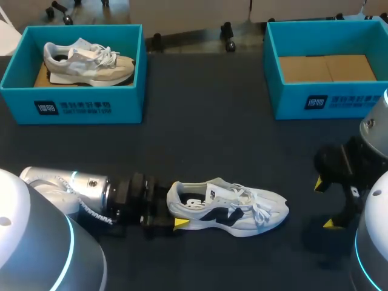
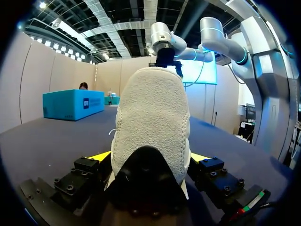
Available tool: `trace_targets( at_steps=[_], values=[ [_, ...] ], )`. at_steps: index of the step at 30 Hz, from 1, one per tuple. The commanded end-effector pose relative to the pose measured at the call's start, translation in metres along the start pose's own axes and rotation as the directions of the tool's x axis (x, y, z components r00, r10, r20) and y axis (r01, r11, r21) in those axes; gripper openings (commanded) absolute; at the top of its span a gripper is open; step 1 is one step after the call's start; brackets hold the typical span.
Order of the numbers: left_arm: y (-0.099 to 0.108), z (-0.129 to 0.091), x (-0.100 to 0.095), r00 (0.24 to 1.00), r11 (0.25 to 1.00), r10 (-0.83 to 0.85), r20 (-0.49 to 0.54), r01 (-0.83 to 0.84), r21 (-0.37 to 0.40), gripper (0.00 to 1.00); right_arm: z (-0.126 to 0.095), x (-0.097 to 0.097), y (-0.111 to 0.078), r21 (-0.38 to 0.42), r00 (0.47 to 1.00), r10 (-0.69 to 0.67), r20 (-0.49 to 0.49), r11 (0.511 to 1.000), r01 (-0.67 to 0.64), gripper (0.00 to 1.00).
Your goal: Take the shoe out of the shoebox, open the shoe tongue, remove and reinsert the insole, then place the shoe into the shoebox
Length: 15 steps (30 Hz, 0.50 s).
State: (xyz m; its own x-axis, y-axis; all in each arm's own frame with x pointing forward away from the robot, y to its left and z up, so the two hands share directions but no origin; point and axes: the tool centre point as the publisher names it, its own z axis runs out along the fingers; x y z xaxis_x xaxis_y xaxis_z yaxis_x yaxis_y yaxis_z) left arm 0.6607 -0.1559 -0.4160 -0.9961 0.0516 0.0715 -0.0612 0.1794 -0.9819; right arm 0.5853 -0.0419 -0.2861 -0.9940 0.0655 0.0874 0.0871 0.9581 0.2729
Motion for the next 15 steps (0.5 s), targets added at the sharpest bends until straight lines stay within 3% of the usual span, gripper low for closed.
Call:
trace_targets(
  at_steps=[1, 12, 13, 14, 15],
  values=[
    [0.0009, 0.0049, -0.0012, 1.000, 1.000, -0.005, 0.000, 0.005, -0.005, 1.00, 0.0010, 0.0005, -0.0002, 0.001, 1.000, -0.001, 0.001, 1.000, 0.001, 1.00],
    [0.0045, 0.0119, -0.0010, 1.000, 1.000, -0.019, -0.013, 0.019, -0.011, 1.00, 0.0010, 0.0005, -0.0002, 0.001, 1.000, -0.001, 0.001, 1.000, 0.001, 1.00],
    [0.0046, 0.0119, -0.0003, 1.000, 1.000, -0.020, -0.014, 0.020, -0.010, 0.60, 0.0010, 0.0005, -0.0002, 0.001, 1.000, -0.001, 0.001, 1.000, 0.001, 1.00],
    [0.0046, 0.0119, 0.0004, 1.000, 1.000, -0.021, -0.015, 0.021, -0.010, 0.11, 0.0010, 0.0005, -0.0002, 0.001, 1.000, -0.001, 0.001, 1.000, 0.001, 1.00],
    [0.0046, 0.0121, 0.0005, 1.000, 1.000, -0.021, -0.018, 0.021, -0.010, 0.00, 0.0010, 0.0005, -0.0002, 0.001, 1.000, -0.001, 0.001, 1.000, 0.001, 1.00]
  ],
)
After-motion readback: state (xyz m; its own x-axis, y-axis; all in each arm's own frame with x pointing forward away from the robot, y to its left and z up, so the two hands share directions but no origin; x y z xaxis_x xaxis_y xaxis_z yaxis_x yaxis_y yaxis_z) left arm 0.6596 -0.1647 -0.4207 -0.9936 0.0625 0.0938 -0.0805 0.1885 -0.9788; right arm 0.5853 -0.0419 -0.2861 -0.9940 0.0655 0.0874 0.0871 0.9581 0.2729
